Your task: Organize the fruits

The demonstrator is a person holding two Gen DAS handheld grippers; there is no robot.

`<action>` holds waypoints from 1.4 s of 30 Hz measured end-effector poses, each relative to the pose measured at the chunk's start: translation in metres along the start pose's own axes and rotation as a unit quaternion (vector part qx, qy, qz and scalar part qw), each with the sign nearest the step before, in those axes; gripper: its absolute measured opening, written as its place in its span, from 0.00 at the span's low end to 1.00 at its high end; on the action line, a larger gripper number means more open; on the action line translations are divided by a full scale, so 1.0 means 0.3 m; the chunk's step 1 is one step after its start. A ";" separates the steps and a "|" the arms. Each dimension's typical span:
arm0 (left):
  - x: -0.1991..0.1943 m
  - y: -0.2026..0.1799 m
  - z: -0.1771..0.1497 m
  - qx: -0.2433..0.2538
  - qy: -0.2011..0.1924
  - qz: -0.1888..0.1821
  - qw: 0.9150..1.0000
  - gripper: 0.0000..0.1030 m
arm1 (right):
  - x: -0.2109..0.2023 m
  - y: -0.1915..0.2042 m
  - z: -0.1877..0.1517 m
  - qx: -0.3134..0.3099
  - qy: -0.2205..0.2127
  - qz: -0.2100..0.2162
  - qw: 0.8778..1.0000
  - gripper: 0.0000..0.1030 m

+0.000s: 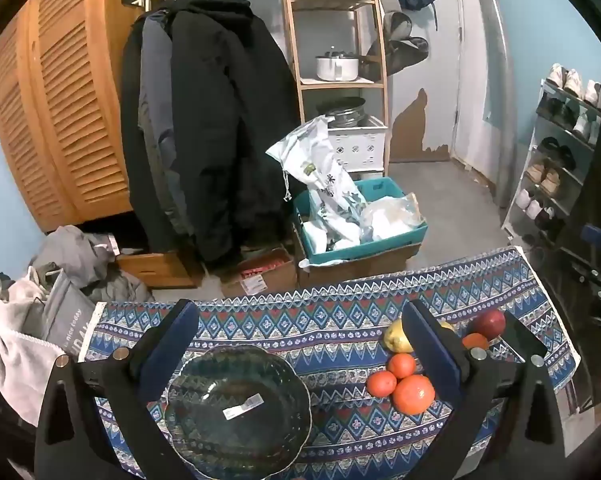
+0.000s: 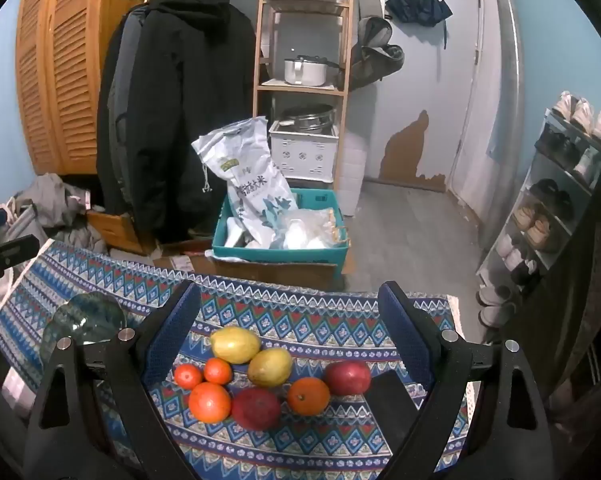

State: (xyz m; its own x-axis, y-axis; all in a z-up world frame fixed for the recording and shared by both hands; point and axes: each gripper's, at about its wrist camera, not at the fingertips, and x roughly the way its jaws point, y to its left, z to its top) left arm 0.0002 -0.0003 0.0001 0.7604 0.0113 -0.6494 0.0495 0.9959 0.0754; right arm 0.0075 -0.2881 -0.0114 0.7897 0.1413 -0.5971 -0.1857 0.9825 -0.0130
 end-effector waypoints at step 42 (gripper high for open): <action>0.002 0.017 -0.015 -0.015 -0.003 -0.015 1.000 1.00 | 0.004 0.001 -0.008 -0.004 0.004 -0.003 1.000 0.86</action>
State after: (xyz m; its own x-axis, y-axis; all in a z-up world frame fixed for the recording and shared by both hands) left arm -0.0020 0.0051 -0.0032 0.7627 -0.0194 -0.6464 0.0537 0.9980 0.0334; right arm 0.0071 -0.2879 -0.0141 0.7865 0.1338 -0.6029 -0.1845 0.9826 -0.0227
